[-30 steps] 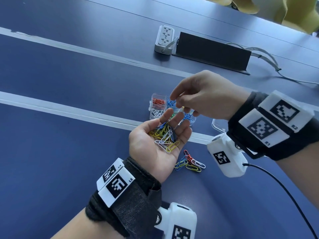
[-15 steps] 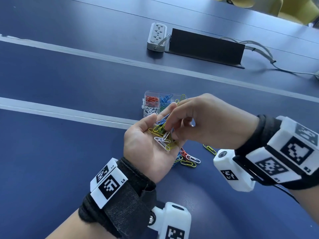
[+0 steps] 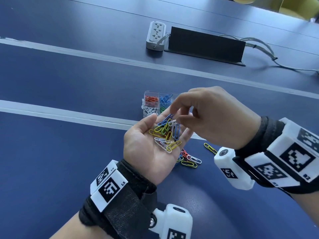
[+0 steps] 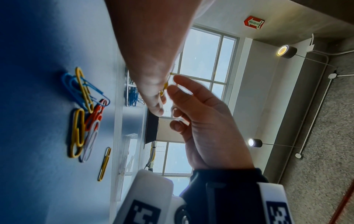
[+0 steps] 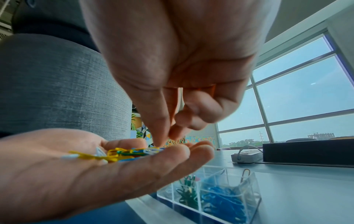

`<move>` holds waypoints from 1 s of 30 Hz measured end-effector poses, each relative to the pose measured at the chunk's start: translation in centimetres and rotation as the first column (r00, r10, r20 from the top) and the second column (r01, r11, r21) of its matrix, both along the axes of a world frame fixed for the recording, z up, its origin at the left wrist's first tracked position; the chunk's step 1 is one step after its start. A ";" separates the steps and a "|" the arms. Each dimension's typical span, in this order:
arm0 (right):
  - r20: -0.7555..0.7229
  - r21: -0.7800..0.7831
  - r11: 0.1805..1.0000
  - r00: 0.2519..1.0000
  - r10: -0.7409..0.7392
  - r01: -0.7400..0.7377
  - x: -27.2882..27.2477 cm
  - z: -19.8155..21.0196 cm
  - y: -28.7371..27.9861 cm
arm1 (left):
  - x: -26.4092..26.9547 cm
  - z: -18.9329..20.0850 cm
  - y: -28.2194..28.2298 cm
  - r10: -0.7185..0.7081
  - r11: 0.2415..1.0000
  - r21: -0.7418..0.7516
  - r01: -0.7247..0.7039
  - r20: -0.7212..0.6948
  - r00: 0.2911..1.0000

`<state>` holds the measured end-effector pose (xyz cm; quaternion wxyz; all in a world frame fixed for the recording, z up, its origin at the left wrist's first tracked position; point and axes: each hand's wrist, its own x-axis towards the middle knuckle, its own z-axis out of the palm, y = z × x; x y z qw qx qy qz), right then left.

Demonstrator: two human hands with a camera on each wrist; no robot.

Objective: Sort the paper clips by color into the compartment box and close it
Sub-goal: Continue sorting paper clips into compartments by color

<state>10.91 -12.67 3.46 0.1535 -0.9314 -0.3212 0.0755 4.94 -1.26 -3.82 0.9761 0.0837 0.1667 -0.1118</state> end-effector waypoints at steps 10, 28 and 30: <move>0.015 -0.021 0.998 0.998 0.056 -0.055 0.2 0.0 0.2 | 0.1 0.1 0.2 -0.004 1.000 0.019 0.004 -0.007 1.000; -0.088 -0.079 0.994 0.993 -0.078 0.071 -0.7 0.0 0.7 | 0.0 0.2 0.3 0.046 0.998 0.032 -0.045 -0.018 0.999; -0.051 -0.112 0.992 0.997 -0.059 0.053 -0.8 0.0 0.9 | 0.1 0.0 0.2 0.049 0.999 0.017 -0.049 -0.034 0.998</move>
